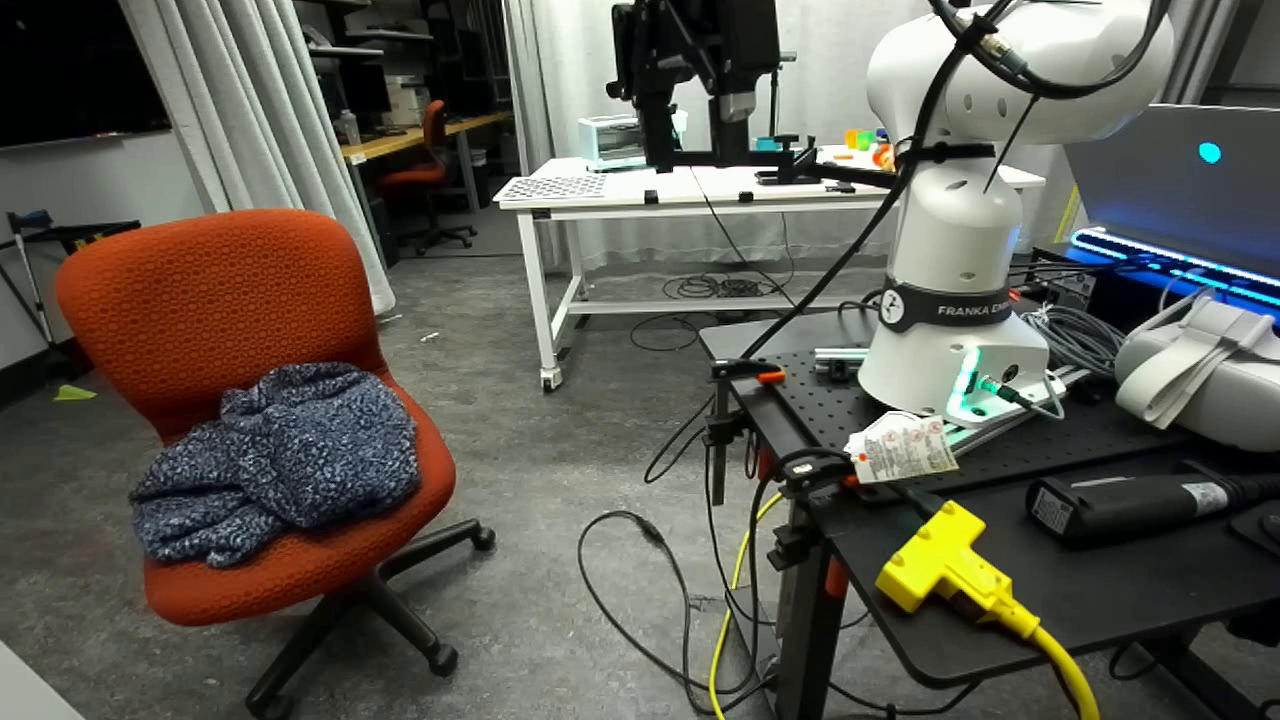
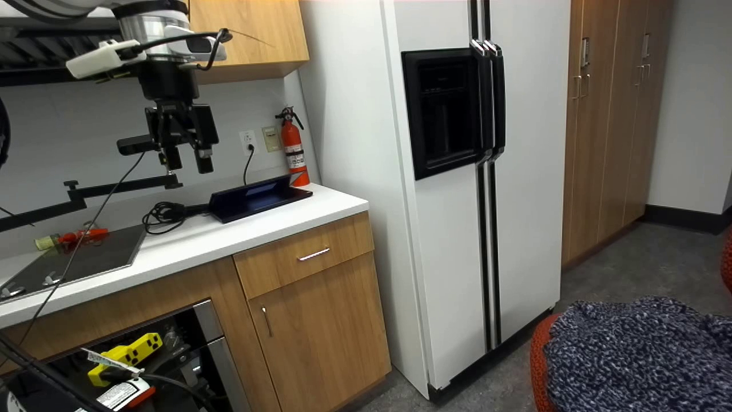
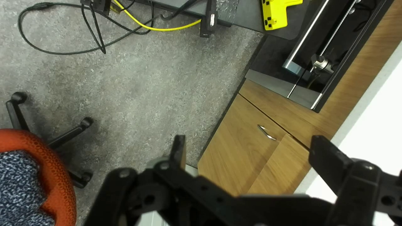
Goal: Open the drawer on the far right
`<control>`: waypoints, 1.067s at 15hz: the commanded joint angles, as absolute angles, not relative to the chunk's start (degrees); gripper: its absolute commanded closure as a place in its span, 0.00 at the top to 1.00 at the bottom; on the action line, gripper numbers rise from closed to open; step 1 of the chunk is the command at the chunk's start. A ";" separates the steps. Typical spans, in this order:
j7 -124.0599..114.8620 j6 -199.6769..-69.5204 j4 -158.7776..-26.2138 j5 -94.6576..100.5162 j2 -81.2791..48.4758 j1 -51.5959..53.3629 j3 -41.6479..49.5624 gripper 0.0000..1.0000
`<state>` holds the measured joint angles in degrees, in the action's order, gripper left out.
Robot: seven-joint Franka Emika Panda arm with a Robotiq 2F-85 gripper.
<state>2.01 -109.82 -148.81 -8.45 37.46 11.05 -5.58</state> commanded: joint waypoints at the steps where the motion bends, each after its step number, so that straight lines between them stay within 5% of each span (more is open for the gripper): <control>1: 7.41 -111.48 -140.80 -5.88 26.90 8.27 -2.42 1.00; 16: 5.77 -112.32 -143.76 -5.57 30.61 8.28 -3.53 1.00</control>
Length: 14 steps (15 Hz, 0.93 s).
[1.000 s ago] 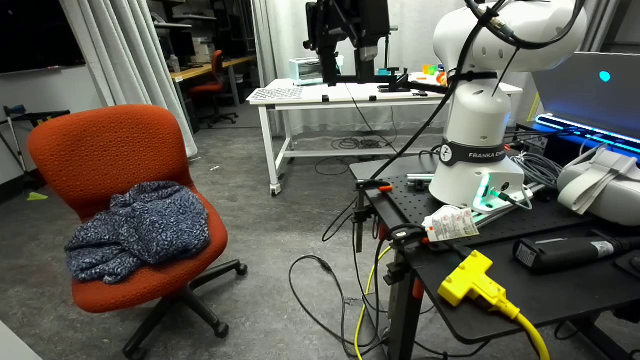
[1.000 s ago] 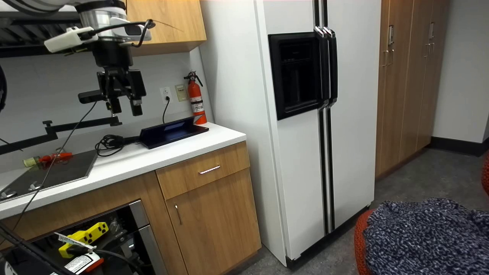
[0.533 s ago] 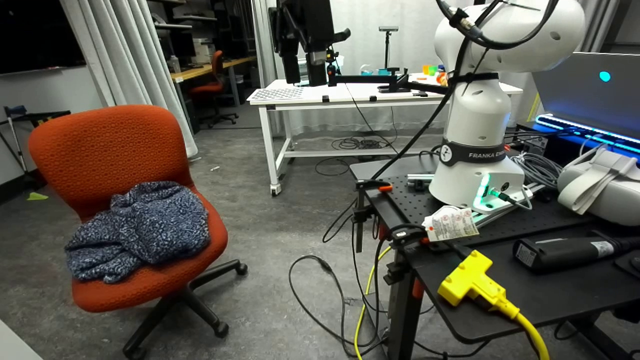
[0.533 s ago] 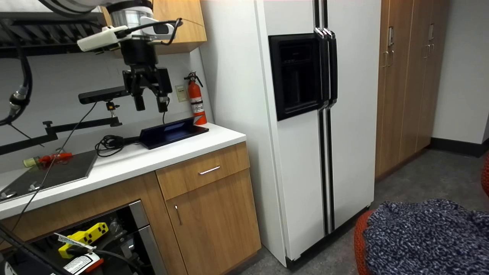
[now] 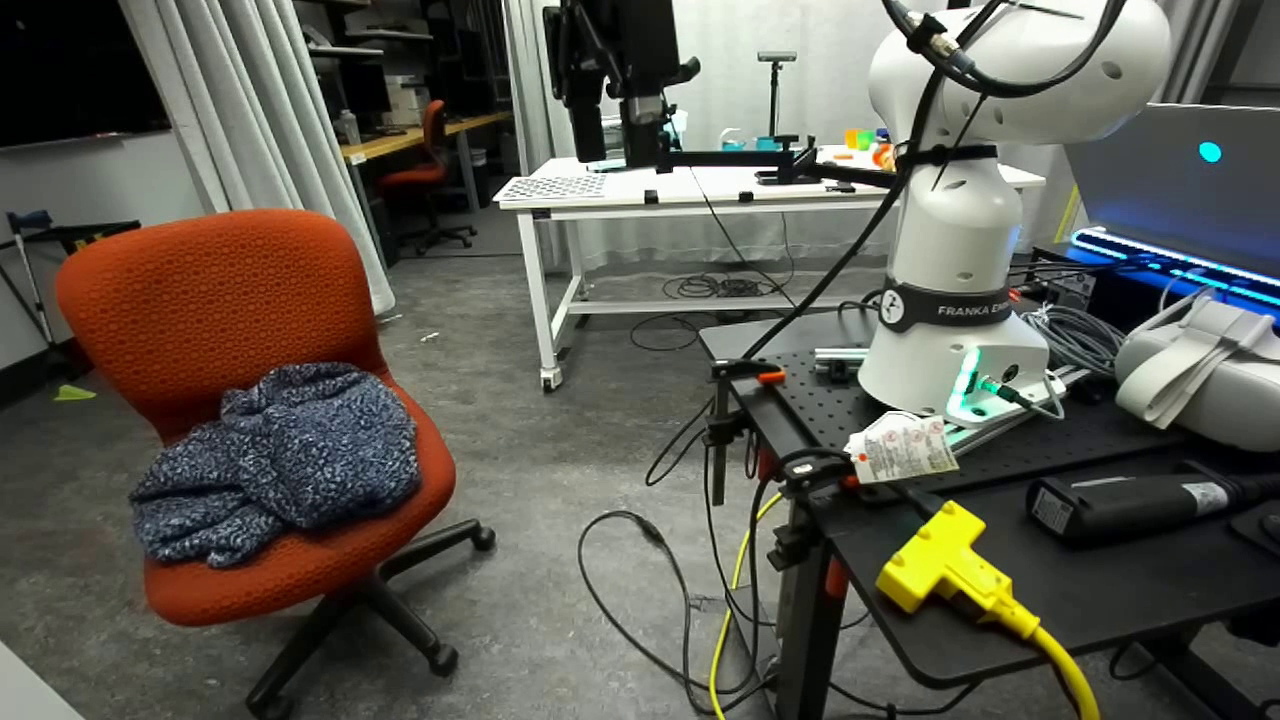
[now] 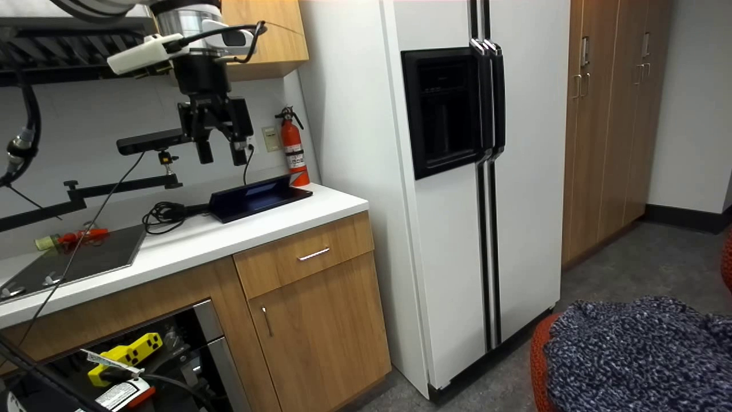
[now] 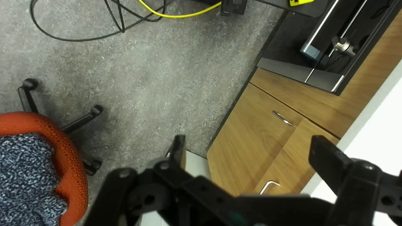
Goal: Open the drawer on the far right
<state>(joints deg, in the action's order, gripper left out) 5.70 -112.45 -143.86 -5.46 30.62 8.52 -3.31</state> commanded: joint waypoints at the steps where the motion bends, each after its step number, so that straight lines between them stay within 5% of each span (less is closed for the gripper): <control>1: 5.77 -112.32 -143.76 -5.57 30.61 8.28 -3.53 1.00; 14: 3.93 -127.34 -140.20 -5.00 16.10 8.19 -5.68 1.00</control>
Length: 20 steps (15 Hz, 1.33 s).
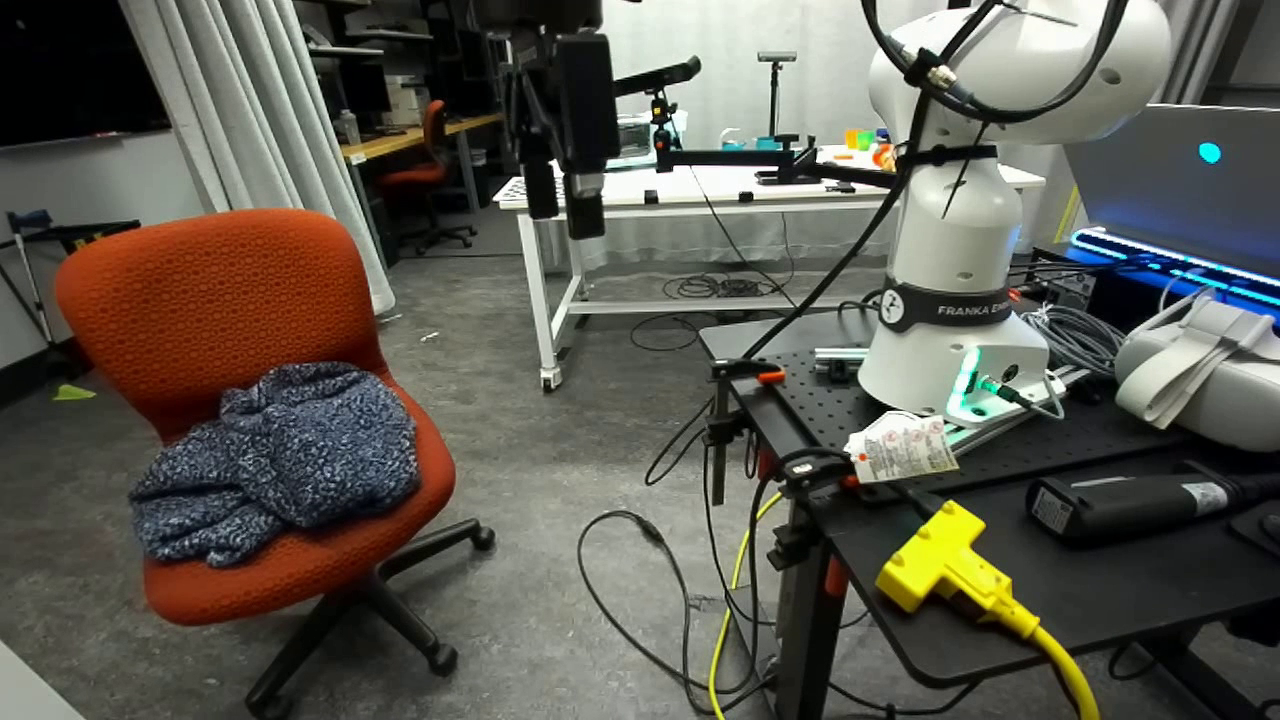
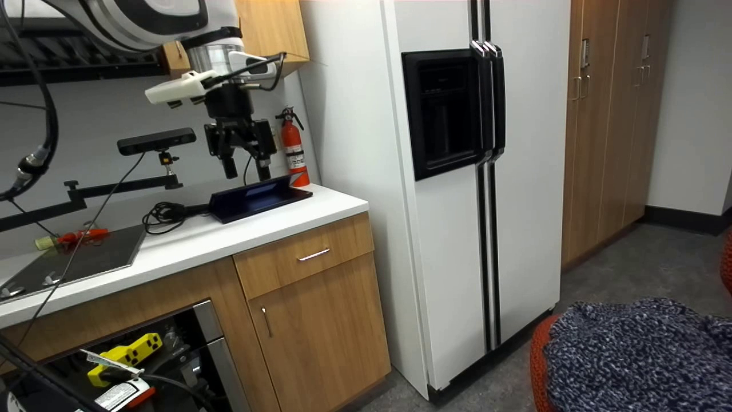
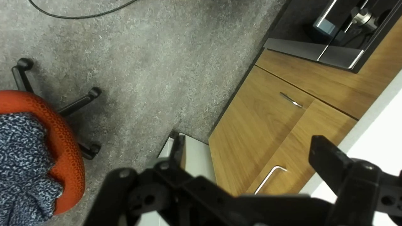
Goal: Open the drawer on the far right
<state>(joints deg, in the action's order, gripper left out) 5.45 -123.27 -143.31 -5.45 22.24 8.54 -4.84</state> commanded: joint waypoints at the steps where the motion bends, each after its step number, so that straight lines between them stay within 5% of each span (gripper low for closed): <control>1: 3.57 -129.46 -139.10 -5.00 13.74 8.19 -5.86 1.00; 20: 8.45 -135.04 -127.41 -5.50 -4.25 8.16 -6.59 1.00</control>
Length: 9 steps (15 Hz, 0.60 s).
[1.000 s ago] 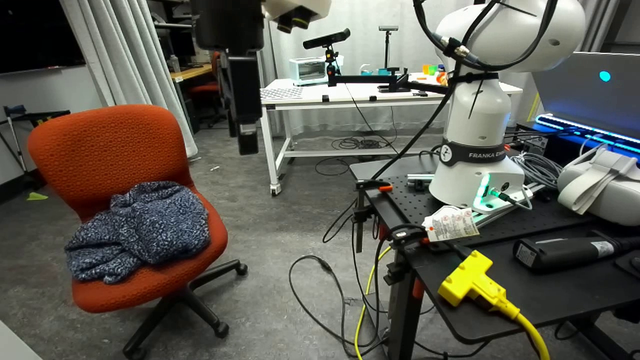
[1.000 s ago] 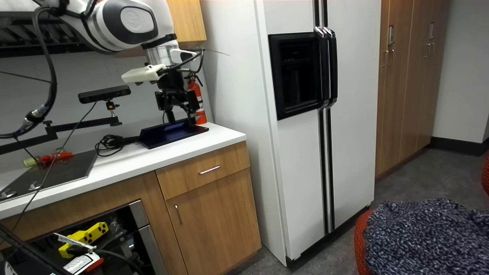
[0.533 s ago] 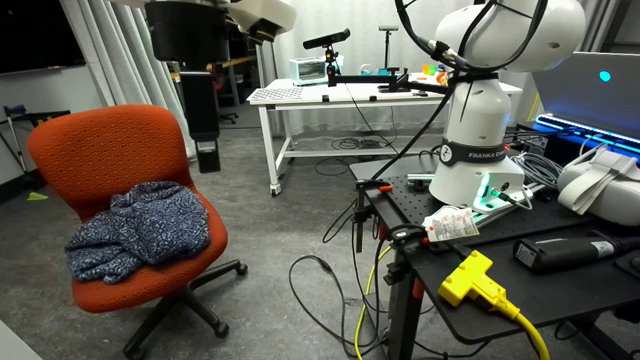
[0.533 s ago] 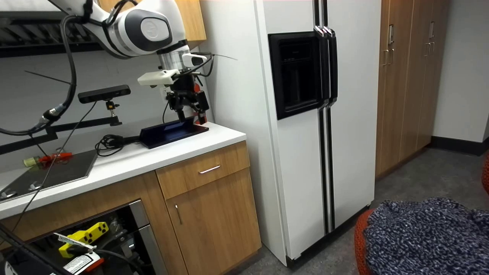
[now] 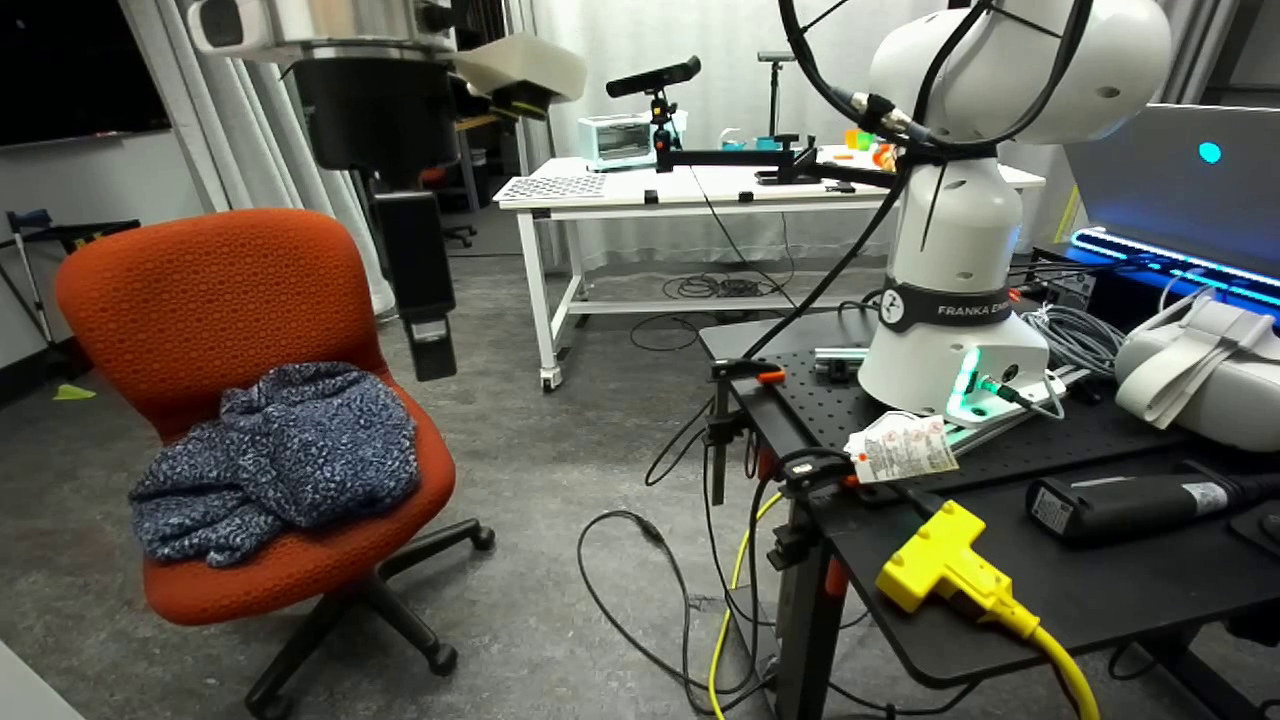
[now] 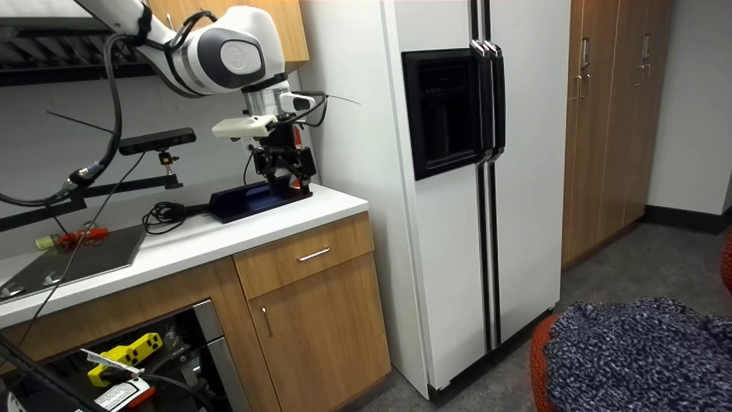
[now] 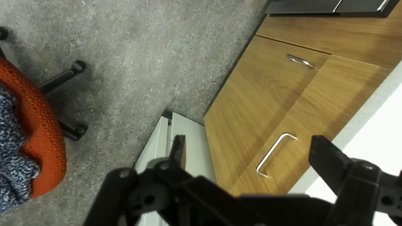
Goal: Open the drawer on the far right
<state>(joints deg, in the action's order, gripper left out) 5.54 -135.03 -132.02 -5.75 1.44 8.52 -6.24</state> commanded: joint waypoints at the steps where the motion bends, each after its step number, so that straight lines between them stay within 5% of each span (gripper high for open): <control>1: 9.46 -135.43 -126.25 -6.34 -5.95 8.20 -6.78 1.00; 9: 9.75 -135.29 -119.40 -9.81 -14.01 7.86 -8.93 1.00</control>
